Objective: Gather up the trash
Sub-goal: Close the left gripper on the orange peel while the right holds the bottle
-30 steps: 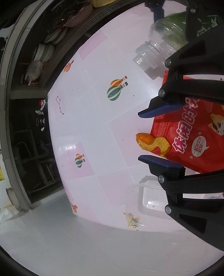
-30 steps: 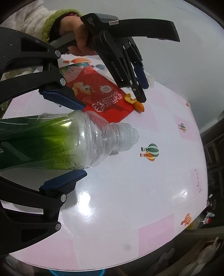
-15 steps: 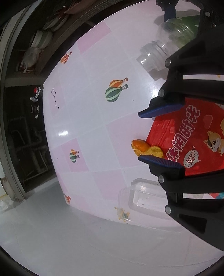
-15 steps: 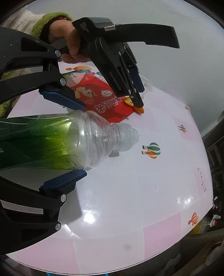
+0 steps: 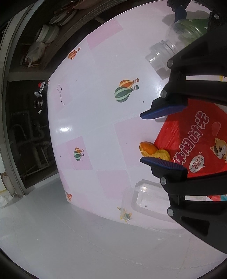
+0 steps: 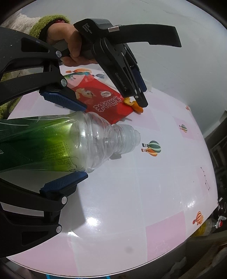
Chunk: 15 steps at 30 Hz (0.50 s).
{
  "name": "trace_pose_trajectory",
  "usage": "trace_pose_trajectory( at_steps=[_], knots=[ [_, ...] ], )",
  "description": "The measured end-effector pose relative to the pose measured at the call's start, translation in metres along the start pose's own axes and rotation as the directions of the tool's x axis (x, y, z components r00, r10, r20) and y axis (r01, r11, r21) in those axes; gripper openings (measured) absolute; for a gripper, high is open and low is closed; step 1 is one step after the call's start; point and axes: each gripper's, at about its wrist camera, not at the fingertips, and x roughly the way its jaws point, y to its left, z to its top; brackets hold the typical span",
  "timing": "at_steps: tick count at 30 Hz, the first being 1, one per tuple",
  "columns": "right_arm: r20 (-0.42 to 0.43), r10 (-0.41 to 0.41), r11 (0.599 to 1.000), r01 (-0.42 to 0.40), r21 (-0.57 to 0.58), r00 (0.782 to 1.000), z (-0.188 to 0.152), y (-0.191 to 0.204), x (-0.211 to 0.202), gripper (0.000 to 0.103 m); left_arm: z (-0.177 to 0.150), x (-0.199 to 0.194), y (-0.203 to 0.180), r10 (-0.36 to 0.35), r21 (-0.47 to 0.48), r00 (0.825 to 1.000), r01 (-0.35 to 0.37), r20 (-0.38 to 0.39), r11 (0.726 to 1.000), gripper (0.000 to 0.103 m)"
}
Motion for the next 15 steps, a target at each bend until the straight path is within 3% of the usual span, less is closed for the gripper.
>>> trace_pose_trajectory(
  at_steps=[9, 15],
  knots=[
    [0.001, -0.013, 1.0, 0.013, -0.009, 1.0, 0.0, 0.0, 0.0, 0.067, 0.0, -0.001, 0.0, -0.019, -0.002, 1.0, 0.019, 0.009, 1.0, 0.043],
    [-0.011, -0.046, 0.999, 0.045, -0.021, 0.999, 0.001, 0.004, 0.001, 0.067, -0.013, -0.029, 0.025, -0.086, -0.015, 0.991, 0.088, 0.101, 0.996, 0.043]
  ],
)
